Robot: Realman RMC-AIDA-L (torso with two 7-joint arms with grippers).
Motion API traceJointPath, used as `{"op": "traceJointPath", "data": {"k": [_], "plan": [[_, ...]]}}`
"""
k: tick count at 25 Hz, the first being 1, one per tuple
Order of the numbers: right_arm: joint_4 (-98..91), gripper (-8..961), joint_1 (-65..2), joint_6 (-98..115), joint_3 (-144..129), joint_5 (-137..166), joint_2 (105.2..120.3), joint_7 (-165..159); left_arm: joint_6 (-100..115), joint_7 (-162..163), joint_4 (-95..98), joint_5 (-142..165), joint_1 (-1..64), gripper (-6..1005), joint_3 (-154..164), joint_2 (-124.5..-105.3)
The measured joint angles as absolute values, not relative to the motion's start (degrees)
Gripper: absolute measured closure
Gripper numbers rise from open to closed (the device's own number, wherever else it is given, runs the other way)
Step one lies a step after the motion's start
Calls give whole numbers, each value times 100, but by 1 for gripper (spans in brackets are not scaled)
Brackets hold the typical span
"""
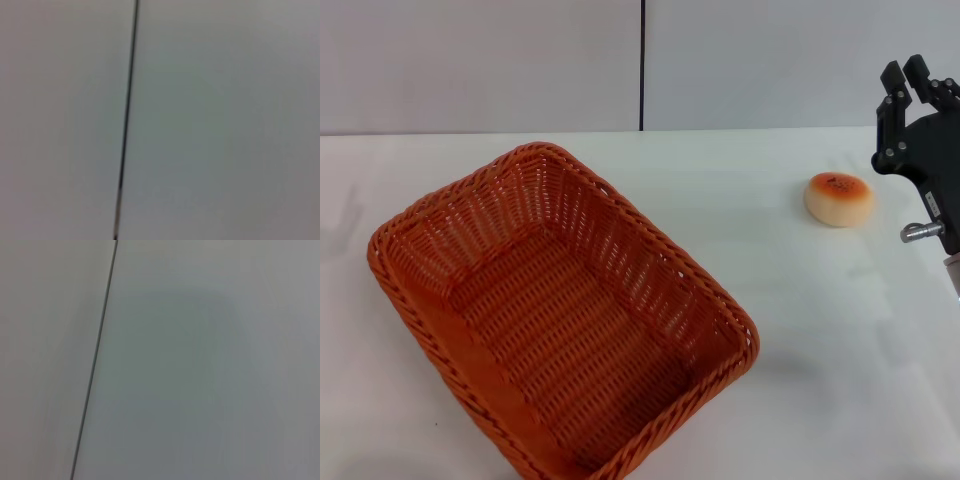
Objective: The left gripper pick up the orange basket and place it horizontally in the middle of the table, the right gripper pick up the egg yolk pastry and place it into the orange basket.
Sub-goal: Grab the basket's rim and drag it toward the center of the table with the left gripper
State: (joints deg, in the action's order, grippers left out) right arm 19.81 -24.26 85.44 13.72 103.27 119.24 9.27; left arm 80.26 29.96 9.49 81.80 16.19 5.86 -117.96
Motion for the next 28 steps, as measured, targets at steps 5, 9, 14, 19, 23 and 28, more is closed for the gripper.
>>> {"op": "traceJointPath", "data": {"k": [5,9,14,19,23,28], "plan": [[1954,800,-2426,8542,1389,10327,11918,949,7955,4554,2240,8180,1599,248,1614,-11795],[1911,800,-2424,8530,1385,10327,11917,955,7945,5880,3568,8196,1383,249,2626,-11770],[1828,800,-2395,8519,1388,10327,11924,933,8021,7535,5334,8978,1190,253,3259,-11724],[1787,800,-2390,8501,1396,10327,11926,925,8489,8717,6809,10130,1273,261,3290,-11750],[1775,800,-2375,8506,1404,10327,11927,928,8852,9446,7815,11166,1455,270,3497,-11770],[1775,800,-2391,8500,1411,10325,11927,945,9036,10075,8472,12490,1758,282,4246,-11785]]}}
